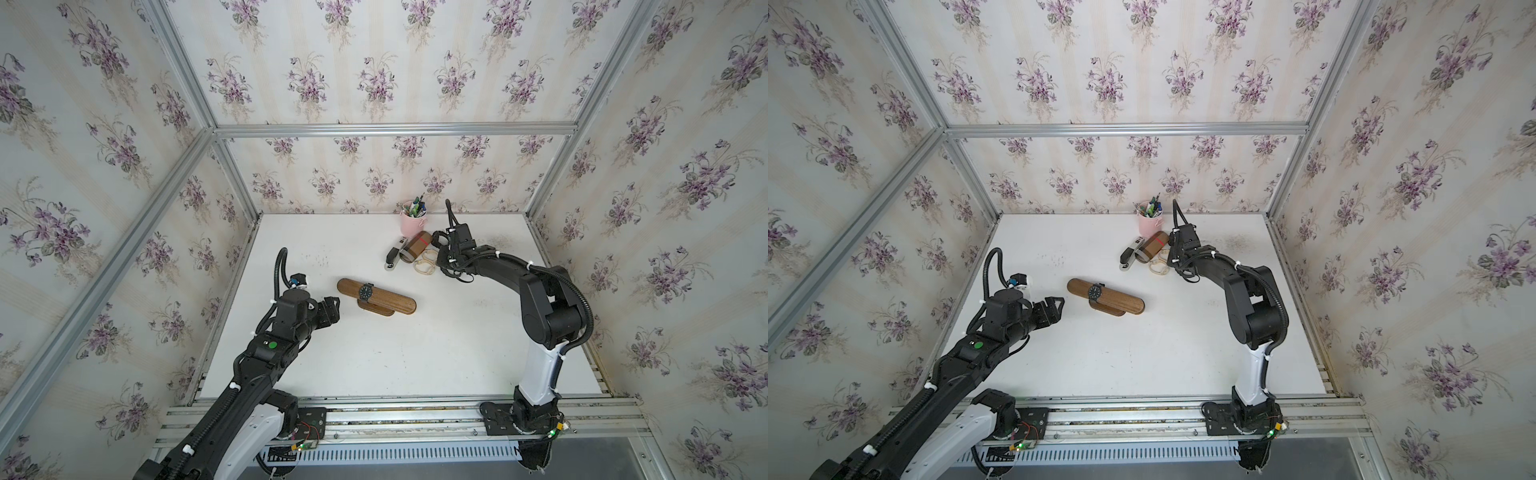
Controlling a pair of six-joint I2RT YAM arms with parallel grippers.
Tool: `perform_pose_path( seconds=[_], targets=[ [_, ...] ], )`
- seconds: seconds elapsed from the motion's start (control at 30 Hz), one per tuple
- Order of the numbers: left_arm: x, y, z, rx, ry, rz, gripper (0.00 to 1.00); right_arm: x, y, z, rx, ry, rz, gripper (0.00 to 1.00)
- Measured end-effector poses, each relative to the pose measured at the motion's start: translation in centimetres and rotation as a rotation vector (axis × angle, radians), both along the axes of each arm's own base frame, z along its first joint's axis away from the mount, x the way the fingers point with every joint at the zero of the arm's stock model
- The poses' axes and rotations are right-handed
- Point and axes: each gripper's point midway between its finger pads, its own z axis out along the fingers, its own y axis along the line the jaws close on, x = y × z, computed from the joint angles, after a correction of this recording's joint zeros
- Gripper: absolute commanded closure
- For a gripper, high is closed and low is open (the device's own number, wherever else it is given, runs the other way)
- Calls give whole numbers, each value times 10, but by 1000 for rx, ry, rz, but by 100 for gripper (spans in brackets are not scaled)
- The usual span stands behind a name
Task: Place watch on stand
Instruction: Pick up the watch at the center of the board.
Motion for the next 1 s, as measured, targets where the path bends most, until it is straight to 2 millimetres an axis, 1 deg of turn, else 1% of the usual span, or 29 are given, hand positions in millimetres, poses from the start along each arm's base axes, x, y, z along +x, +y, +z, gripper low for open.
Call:
perform_pose_path(
  seconds=[0.17,0.27,0.4,0.57,0.73,1.0],
  targets=[
    [0,0,1,-3,-4,1,19,-6,20,-1,-14,-2,35,53],
    [0,0,2,-4,-7,1,19,-4,35,-4,-14,-2,60,56],
    [0,0,3,-6,-13,1,18,-1,51,-10,-17,10,86,60],
    [-2,1,6,-8,-22,1,18,4,52,-21,-32,39,76,63],
    [-2,1,7,-9,-27,2,18,2,48,-29,-57,62,60,64],
    [-1,1,5,-8,-20,2,18,-7,42,-37,-86,85,43,60]
  ],
)
